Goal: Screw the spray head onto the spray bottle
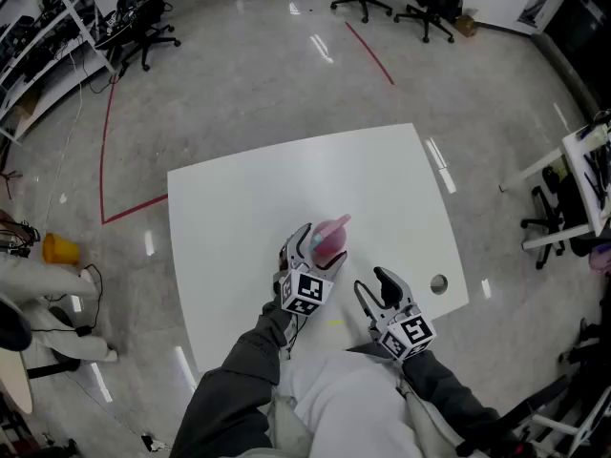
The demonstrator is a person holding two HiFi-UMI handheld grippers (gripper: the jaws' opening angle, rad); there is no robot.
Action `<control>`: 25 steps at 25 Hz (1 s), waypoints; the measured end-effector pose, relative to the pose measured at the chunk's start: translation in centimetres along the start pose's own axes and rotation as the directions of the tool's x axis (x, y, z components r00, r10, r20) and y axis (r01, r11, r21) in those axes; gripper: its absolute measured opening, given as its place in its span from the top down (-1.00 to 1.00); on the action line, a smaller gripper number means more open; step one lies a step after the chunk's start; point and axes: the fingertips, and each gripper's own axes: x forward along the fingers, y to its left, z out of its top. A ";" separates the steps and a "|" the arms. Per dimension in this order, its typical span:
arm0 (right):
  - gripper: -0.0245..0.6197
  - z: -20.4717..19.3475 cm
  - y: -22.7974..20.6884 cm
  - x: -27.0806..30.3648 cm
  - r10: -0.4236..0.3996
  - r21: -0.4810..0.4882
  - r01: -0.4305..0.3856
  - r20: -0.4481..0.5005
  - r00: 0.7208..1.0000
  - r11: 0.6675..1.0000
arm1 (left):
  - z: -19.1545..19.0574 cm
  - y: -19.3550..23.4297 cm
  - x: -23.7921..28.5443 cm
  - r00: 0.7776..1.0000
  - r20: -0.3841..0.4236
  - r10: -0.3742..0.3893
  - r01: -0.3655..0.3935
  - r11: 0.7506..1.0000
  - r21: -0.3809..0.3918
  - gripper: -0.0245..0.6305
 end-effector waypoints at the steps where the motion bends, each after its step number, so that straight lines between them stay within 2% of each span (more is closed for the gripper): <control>1: 0.29 0.1 -0.1 -0.2 -0.012 -0.002 0.012 0.002 1.000 1.000 | 0.7 0.1 0.3 0.999 0.034 -0.004 0.004 1.000 0.006 -0.42; 4: 0.29 0.9 -0.3 -0.2 -0.034 -0.027 0.035 0.010 0.999 0.999 | 2.3 0.5 1.0 0.995 0.100 -0.022 0.020 0.999 0.027 -0.42; 9: 0.29 4.8 -0.3 0.9 0.016 -0.124 -0.012 0.030 0.999 0.992 | 2.9 0.7 1.4 0.992 0.114 -0.046 0.044 0.999 0.023 -0.35; 11: 0.29 6.6 0.4 1.6 0.062 -0.169 -0.057 0.021 0.998 0.984 | 2.7 0.2 1.0 0.990 0.109 -0.092 0.089 0.995 0.035 -0.35; 13: 0.29 8.3 1.5 2.2 0.126 -0.229 -0.123 0.001 0.992 0.966 | 2.5 -1.1 -0.1 0.977 0.100 -0.190 0.185 0.981 0.052 -0.34; 15: 0.28 9.8 3.5 2.9 0.221 -0.292 -0.225 -0.045 0.974 0.930 | 2.8 -2.8 -2.0 0.943 0.111 -0.313 0.306 0.949 0.077 -0.34; 18: 0.27 11.1 7.4 3.7 0.335 -0.382 -0.366 -0.149 0.931 0.849 | 3.5 -5.3 -5.7 0.878 0.088 -0.470 0.446 0.871 0.207 -0.34; 20: 0.21 10.9 9.9 4.0 0.389 -0.427 -0.460 -0.247 0.888 0.779 | 3.5 -6.8 -7.9 0.844 0.053 -0.534 0.503 0.820 0.273 -0.34; 21: 0.20 10.2 11.2 4.0 0.413 -0.429 -0.514 -0.311 0.856 0.743 | 3.6 -7.4 -8.8 0.833 0.044 -0.552 0.520 0.807 0.280 -0.34; 22: 0.21 9.5 12.4 4.0 0.432 -0.422 -0.560 -0.364 0.825 0.713 | 3.7 -7.6 -9.6 0.829 0.045 -0.557 0.526 0.806 0.271 -0.34; 23: 0.21 8.9 13.4 4.0 0.438 -0.420 -0.584 -0.397 0.807 0.695 | 3.9 -7.7 -10.1 0.834 0.057 -0.549 0.521 0.817 0.249 -0.34; 24: 0.24 8.4 14.0 4.1 0.425 -0.436 -0.579 -0.404 0.810 0.688 | 4.2 -7.5 -10.4 0.845 0.073 -0.530 0.505 0.835 0.219 -0.34; 25: 0.58 8.3 14.2 4.4 0.401 -0.466 -0.550 -0.384 0.832 0.693 | 4.4 -7.2 -10.5 0.861 0.087 -0.501 0.479 0.857 0.189 -0.34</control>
